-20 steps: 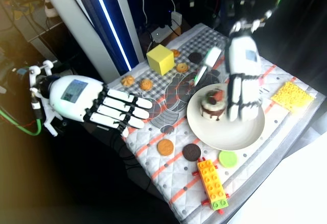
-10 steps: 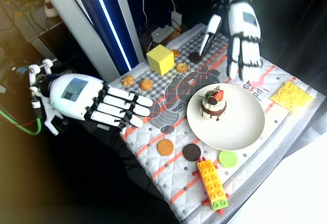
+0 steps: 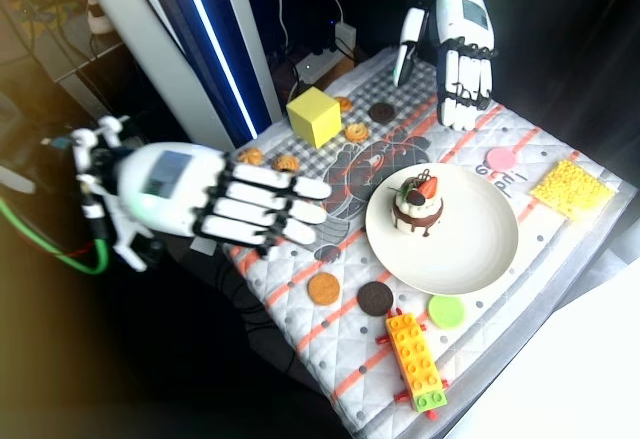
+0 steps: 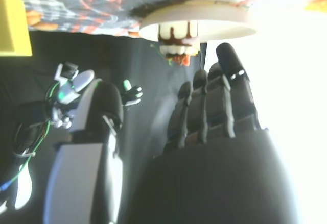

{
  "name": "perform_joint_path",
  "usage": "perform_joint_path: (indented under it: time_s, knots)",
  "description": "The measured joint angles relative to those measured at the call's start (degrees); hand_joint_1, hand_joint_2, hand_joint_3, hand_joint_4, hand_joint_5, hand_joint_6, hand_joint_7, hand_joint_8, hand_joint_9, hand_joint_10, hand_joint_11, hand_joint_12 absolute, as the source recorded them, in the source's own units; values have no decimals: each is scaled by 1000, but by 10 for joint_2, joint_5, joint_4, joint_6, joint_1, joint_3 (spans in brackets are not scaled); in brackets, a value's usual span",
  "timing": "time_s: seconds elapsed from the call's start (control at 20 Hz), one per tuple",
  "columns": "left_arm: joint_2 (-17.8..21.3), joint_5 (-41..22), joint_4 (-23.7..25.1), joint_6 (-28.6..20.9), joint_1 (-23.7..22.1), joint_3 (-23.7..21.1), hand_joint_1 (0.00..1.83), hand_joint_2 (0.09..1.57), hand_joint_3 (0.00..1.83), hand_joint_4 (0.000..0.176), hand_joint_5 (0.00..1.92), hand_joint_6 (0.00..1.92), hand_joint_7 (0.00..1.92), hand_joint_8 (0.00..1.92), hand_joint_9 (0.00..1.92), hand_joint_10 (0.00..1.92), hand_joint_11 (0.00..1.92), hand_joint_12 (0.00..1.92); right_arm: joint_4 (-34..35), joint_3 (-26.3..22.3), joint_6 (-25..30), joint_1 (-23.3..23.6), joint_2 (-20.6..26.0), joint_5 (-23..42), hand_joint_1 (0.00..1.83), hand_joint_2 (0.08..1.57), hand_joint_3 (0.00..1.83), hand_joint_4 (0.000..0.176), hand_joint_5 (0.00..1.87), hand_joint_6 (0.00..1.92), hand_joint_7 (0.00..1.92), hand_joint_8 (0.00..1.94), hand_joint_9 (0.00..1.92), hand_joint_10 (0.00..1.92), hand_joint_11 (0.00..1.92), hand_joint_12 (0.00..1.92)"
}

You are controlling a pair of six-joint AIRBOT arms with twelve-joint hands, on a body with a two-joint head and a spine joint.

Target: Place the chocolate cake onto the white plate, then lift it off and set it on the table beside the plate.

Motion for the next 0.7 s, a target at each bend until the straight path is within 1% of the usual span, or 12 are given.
perform_joint_path:
  time_s: [0.1, 0.15, 0.2, 0.25, 0.35, 0.4, 0.45, 0.5, 0.55, 0.6, 0.65, 0.7]
  knots:
    - [7, 3, 7, 0, 9, -5, 633, 1252, 1, 34, 125, 6, 142, 8, 139, 37, 0, 902, -20, 13, 2, 30, -22, -28, 687, 1217, 0, 0, 0, 0, 2, 1, 20, 124, 0, 1205]
    - [9, 7, 2, -1, 10, -7, 654, 1253, 0, 38, 130, 7, 137, 5, 143, 38, 0, 914, -21, 20, 2, 39, -29, -39, 688, 1223, 0, 0, 0, 0, 21, 5, 47, 132, 0, 1242]
    - [10, 8, 4, 0, 10, -8, 644, 1236, 0, 50, 147, 12, 166, 13, 182, 57, 0, 1016, -21, 27, 1, 48, -34, -48, 691, 1233, 2, 0, 0, 0, 14, 1, 35, 125, 0, 1249]
    - [12, 7, 8, 0, 14, -10, 654, 1223, 0, 54, 174, 18, 181, 14, 190, 63, 0, 993, -22, 35, 1, 61, -41, -63, 723, 1254, 1, 0, 0, 0, 33, 0, 86, 219, 0, 1477]
    - [19, 4, 8, -9, 32, -19, 664, 1221, 0, 51, 205, 23, 212, 16, 217, 83, 0, 1004, -30, 53, 1, 93, -64, -85, 740, 1267, 0, 17, 0, 0, 15, 0, 7, 406, 0, 1616]
    - [19, 0, 14, -18, 42, -20, 702, 1220, 0, 56, 227, 27, 226, 18, 243, 116, 0, 1092, -40, 59, 1, 106, -74, -96, 771, 1252, 0, 0, 0, 0, 2, 0, 1, 304, 0, 1645]
    - [19, 0, 13, -27, 50, -21, 744, 1203, 7, 48, 269, 19, 259, 8, 190, 381, 0, 1230, -51, 67, 1, 120, -88, -110, 816, 1248, 0, 0, 2, 0, 0, 0, 0, 157, 0, 1640]
    - [19, 2, 14, -33, 52, -21, 754, 1203, 2, 51, 299, 20, 280, 8, 109, 612, 0, 1311, -58, 73, 1, 128, -98, -118, 836, 1240, 0, 0, 3, 1, 0, 0, 0, 66, 0, 1581]
    - [23, 2, 25, -42, 55, -21, 726, 1216, 1, 49, 322, 23, 289, 8, 52, 745, 0, 1357, -65, 83, 1, 141, -119, -136, 807, 1248, 2, 0, 0, 0, 0, 0, 31, 63, 0, 1562]
    - [25, 4, 32, -47, 55, -21, 733, 1213, 0, 52, 336, 26, 303, 11, 38, 766, 0, 1347, -66, 90, 2, 145, -129, -143, 804, 1240, 0, 0, 0, 0, 0, 0, 67, 79, 0, 1502]
    - [25, 5, 39, -48, 55, -21, 707, 1224, 1, 56, 370, 32, 345, 19, 86, 729, 0, 1323, -67, 97, 2, 148, -137, -151, 803, 1230, 0, 0, 0, 0, 4, 1, 102, 104, 0, 1518]
    - [25, 10, 43, -50, 55, -23, 761, 1218, 0, 36, 384, 33, 347, 16, 86, 720, 0, 1343, -66, 112, 2, 155, -152, -167, 793, 1224, 1, 14, 0, 0, 13, 0, 99, 205, 0, 1557]
